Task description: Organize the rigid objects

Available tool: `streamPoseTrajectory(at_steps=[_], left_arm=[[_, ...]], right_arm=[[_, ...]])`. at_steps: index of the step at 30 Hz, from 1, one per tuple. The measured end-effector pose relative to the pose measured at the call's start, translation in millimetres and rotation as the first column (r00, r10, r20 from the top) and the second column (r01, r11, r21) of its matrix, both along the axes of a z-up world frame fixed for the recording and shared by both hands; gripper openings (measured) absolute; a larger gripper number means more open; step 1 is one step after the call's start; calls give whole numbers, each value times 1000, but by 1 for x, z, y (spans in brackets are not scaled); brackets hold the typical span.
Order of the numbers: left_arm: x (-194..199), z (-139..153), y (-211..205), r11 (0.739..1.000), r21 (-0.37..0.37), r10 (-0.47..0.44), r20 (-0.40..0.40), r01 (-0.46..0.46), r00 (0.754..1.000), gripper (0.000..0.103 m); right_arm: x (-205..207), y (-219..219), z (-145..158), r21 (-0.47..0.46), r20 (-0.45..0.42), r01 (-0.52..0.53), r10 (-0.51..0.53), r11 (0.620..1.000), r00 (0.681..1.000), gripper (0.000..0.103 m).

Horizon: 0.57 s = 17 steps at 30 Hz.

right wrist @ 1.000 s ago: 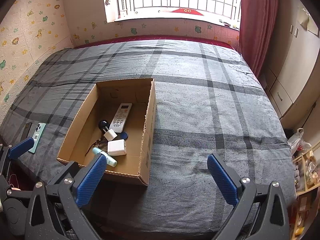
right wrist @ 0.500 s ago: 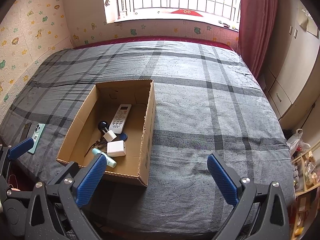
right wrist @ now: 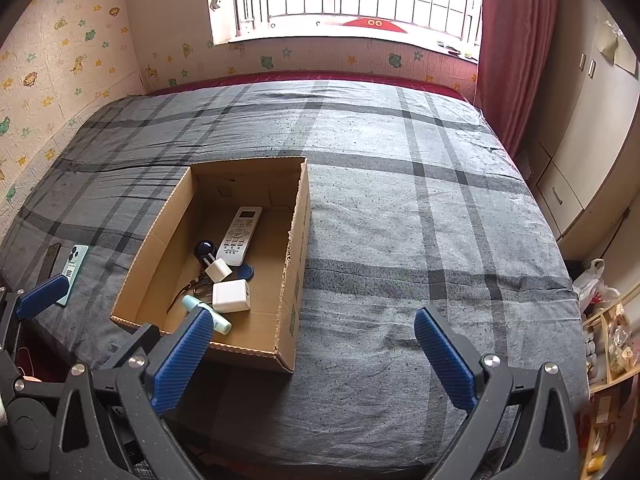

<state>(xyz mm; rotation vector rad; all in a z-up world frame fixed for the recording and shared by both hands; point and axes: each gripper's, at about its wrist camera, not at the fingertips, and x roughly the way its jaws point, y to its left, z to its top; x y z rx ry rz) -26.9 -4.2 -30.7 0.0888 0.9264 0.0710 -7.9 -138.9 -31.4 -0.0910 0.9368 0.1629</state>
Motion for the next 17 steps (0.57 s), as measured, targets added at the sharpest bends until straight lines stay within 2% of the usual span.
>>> streamPoseTrajectory(at_steps=[17], left_arm=[[9,-8,-2,1000,2,-6,-11,6,1000,103]], right_arm=[[10,-1,-8,-3,-16,4,-4,1000,1000,103]])
